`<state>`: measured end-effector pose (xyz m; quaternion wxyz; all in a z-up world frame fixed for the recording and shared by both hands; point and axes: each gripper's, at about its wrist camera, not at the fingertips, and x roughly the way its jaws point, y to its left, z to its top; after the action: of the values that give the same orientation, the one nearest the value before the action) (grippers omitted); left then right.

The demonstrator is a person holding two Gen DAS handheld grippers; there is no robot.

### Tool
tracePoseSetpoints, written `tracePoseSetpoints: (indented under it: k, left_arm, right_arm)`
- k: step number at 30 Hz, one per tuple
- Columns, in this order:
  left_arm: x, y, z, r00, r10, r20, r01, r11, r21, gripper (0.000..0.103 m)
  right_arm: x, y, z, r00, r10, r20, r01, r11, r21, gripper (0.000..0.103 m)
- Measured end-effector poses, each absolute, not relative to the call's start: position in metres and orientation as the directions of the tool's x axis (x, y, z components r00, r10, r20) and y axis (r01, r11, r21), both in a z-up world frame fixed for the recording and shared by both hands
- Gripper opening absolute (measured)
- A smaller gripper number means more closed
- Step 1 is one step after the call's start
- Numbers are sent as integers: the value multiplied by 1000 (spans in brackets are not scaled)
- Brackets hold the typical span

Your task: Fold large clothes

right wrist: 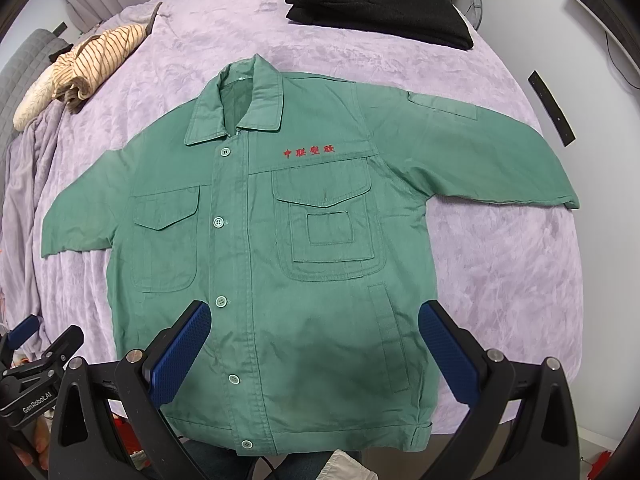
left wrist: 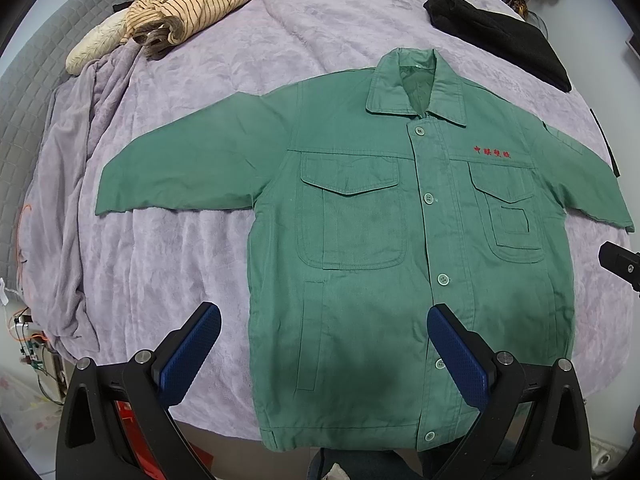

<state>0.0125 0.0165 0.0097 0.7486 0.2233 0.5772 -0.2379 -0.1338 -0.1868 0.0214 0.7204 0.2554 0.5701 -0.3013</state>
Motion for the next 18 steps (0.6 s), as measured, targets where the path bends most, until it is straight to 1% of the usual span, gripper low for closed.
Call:
tracePoseSetpoints:
  k: [7, 13, 18]
  left_arm:
    - [13, 16, 4, 198, -104, -975, 619, 784, 42, 103]
    - [32, 25, -11, 128, -156, -979, 590, 806, -52, 103]
    - [65, 52, -35, 102, -183, -978, 516, 850, -105, 103]
  right_arm:
    - [-132, -184, 19, 160, -133, -978, 727, 687, 25, 103]
    - [-124, -178, 10, 177, -103, -979, 714, 698, 55, 103]
    - [-105, -163, -15, 189, -27, -982, 694, 710, 115, 103]
